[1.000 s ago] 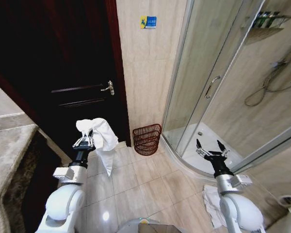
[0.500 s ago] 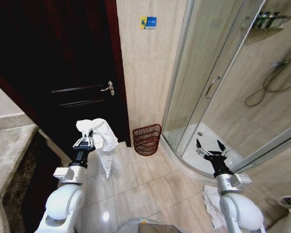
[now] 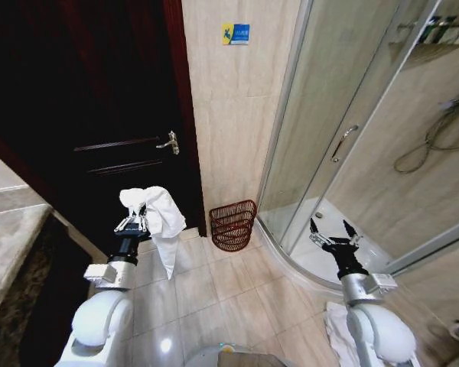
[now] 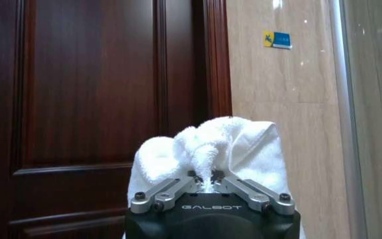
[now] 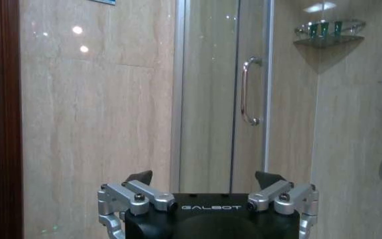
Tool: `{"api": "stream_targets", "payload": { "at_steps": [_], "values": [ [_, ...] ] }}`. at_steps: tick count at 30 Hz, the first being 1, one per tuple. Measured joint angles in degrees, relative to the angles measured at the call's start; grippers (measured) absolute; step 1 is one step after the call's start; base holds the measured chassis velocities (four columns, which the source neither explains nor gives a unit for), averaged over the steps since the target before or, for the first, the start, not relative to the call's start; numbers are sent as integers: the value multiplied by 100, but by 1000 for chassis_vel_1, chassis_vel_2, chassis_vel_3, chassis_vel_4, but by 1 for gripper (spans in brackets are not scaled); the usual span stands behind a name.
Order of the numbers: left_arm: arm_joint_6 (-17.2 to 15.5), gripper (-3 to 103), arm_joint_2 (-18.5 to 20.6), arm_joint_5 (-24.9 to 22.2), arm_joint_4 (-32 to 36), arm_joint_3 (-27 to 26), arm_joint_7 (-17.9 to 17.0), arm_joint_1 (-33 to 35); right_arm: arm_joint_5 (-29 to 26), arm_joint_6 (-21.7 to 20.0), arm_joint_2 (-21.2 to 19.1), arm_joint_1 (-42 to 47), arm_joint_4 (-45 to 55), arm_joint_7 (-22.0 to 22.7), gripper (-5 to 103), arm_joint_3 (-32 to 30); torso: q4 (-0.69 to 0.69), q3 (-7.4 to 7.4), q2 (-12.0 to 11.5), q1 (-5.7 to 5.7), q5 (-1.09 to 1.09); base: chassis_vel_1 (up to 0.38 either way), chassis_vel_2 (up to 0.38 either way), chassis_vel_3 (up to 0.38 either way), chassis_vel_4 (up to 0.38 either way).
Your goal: Discard the used towel into the hamper.
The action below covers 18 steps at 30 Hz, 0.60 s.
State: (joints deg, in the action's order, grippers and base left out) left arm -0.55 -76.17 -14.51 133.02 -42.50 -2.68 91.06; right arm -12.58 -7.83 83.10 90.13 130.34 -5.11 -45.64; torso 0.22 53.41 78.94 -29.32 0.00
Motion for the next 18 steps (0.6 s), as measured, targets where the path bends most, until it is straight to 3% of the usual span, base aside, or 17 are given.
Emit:
{"api": "stream_targets", "payload": {
  "at_steps": [18],
  "values": [
    [-1, 4, 5, 80, 5, -1, 1, -1, -16, 10, -21, -6, 9, 1, 100, 6, 1, 0, 0, 0, 0, -105, 61, 64, -105]
  ]
}}
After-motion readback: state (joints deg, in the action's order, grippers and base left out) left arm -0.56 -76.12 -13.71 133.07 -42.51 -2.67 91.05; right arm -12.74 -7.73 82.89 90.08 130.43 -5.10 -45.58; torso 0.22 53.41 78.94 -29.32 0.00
